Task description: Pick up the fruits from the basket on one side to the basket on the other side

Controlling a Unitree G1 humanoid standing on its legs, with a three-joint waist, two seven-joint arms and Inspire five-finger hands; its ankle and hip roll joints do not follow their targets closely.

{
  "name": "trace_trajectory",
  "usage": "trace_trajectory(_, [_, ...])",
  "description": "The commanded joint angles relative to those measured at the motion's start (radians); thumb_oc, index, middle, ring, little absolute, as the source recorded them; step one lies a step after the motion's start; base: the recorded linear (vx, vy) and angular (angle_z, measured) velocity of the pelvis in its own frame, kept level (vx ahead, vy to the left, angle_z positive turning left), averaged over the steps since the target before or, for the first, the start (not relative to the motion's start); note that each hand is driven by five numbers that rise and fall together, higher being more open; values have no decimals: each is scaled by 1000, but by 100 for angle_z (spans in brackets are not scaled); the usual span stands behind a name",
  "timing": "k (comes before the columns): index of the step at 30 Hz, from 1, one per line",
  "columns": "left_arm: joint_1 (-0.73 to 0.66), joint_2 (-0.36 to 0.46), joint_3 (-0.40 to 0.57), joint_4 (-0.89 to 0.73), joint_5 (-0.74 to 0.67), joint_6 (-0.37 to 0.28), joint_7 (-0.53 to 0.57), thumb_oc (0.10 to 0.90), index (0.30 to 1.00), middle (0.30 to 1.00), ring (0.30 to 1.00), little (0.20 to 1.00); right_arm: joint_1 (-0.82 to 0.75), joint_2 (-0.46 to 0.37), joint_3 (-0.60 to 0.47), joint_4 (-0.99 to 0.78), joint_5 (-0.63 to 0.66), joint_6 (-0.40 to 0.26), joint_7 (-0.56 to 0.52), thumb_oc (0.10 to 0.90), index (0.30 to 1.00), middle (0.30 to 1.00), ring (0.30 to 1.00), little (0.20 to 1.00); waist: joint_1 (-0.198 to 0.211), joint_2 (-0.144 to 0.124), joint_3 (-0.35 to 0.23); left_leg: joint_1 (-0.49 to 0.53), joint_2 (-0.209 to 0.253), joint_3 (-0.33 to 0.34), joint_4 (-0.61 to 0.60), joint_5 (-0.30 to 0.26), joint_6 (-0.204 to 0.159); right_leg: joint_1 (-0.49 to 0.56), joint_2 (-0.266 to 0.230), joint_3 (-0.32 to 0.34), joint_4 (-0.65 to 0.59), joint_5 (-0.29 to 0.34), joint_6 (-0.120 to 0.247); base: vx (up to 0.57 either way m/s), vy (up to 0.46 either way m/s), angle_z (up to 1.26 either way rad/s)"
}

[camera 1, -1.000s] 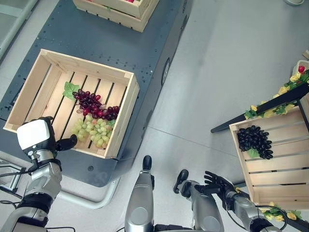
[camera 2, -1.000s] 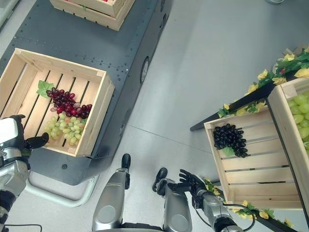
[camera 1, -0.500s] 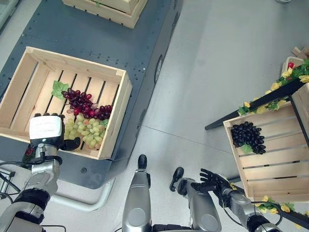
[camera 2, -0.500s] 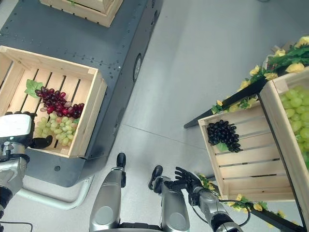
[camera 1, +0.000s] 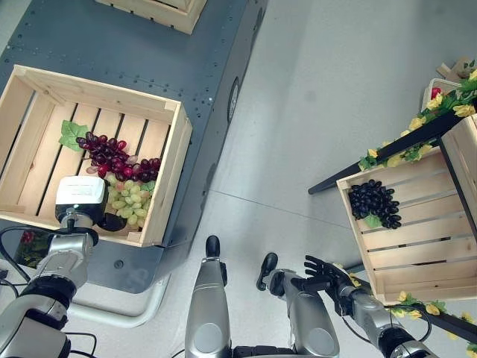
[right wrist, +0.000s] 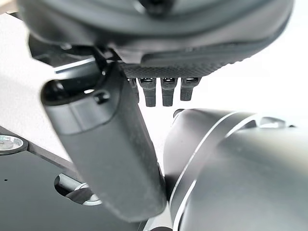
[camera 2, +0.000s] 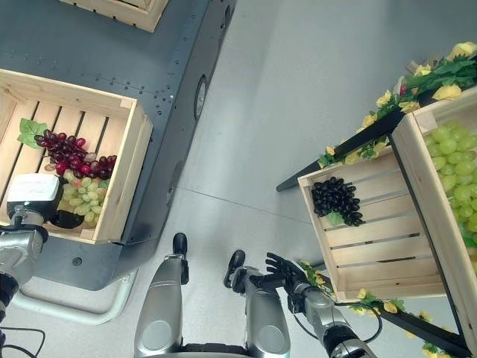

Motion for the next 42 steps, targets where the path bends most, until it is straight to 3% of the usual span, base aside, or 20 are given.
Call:
trace_trajectory(1, [-47, 91, 41, 23, -43, 61, 17, 800, 900, 900, 900, 900, 59, -53, 25, -24, 15, 8, 26, 800, 900, 900, 900, 900, -5, -16, -15, -119, -45, 66, 98, -37, 26, 104, 39, -11, -115, 54, -4, 0, 0, 0])
trace_trajectory(12, [-139, 38, 13, 148, -88, 112, 10, 800, 900, 900, 900, 900, 32, -30, 60, -72, 56, 15, -6, 800, 900, 900, 900, 900, -6, -61, 0, -139, -45, 73, 103, -62, 40, 79, 42, -16, -121, 72, 6, 0, 0, 0])
trace_trajectory(13, [-145, 36, 10, 154, -86, 110, 11, 748, 822, 822, 822, 822, 29, -30, 61, -71, 58, 13, -7, 800, 900, 900, 900, 900, -6, -62, 1, -138, -45, 75, 100, -63, 41, 77, 42, -17, -121, 72, 7, -32, 3, 2])
trace_trajectory(14, [-153, 33, 6, 160, -91, 111, 15, 598, 596, 596, 596, 596, 25, -29, 62, -71, 60, 13, -11, 800, 900, 900, 900, 900, -6, -63, 1, -137, -44, 77, 97, -64, 43, 74, 41, -18, -121, 73, 8, -32, 7, 0])
trace_trajectory(16, [-171, 29, -6, 179, -101, 105, 19, 400, 300, 300, 300, 300, 20, -29, 66, -73, 62, 13, -16, 800, 900, 900, 900, 900, -9, -67, 3, -139, -45, 77, 95, -63, 41, 70, 41, -18, -125, 76, 9, -15, 3, 0])
trace_trajectory(24, [-202, 31, -27, 192, -120, 72, 71, 400, 300, 300, 300, 300, 4, -36, 72, -80, 89, 2, -34, 800, 900, 900, 900, 900, -7, -71, 3, -135, -47, 81, 84, -64, 42, 65, 34, -23, -138, 83, 13, -12, -1, 0])
trace_trajectory(35, [-193, 43, 13, 153, -148, -26, 199, 400, 300, 300, 300, 300, 12, -42, 52, -67, 93, -10, -31, 800, 900, 900, 900, 900, 0, -58, 1, -100, -60, 84, 62, -61, 41, 81, 18, -32, -139, 82, 15, -3, 1, 0])
trace_trajectory(42, [-113, 78, 122, 62, -136, -128, 450, 400, 300, 300, 300, 300, 52, -42, 23, -76, 112, -51, -30, 800, 900, 900, 900, 900, 13, -44, -17, -46, -75, 79, 17, -50, 34, 121, 5, -37, -168, 84, 20, -1, -14, 2])
